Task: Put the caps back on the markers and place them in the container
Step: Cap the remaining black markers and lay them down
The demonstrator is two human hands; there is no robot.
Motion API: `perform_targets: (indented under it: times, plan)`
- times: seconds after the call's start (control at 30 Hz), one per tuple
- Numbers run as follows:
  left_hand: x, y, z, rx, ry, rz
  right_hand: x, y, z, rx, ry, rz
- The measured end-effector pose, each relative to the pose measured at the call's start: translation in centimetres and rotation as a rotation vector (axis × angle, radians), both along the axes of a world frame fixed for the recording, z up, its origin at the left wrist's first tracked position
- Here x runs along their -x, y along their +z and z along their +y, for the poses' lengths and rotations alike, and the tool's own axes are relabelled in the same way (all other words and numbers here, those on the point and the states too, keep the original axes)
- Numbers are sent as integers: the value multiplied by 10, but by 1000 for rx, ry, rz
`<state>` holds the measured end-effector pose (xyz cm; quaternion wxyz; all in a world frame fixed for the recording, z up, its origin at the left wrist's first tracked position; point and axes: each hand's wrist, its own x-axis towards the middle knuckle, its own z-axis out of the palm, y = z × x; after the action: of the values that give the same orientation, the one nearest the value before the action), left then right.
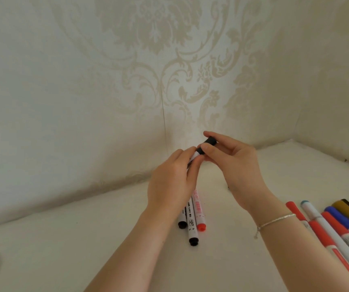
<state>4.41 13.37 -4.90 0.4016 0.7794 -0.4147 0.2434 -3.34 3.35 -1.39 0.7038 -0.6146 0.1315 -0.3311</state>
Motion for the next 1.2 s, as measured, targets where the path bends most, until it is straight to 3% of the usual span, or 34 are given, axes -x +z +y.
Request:
perform_targets:
  times: [0.4,0.57,0.7,0.9,1.03,1.2]
  plan:
    - [7,4,-2,-35,51,73,-6,2,2,11,-14,-7]
    - [-1,8,5,-55,-16,63,-10,9,-8,151,-47,97]
    - [0,10,7,-242,-48,161,-15,17,-16,313,-114,210]
    - [2,8,2,-17,-206,382,-31,40,-17,685,-73,433]
    - [4,11,5,77,-213,431,-38,41,-9,738,-70,468]
    - [6,12,10,30,-181,390,-35,37,-5,717,-45,468]
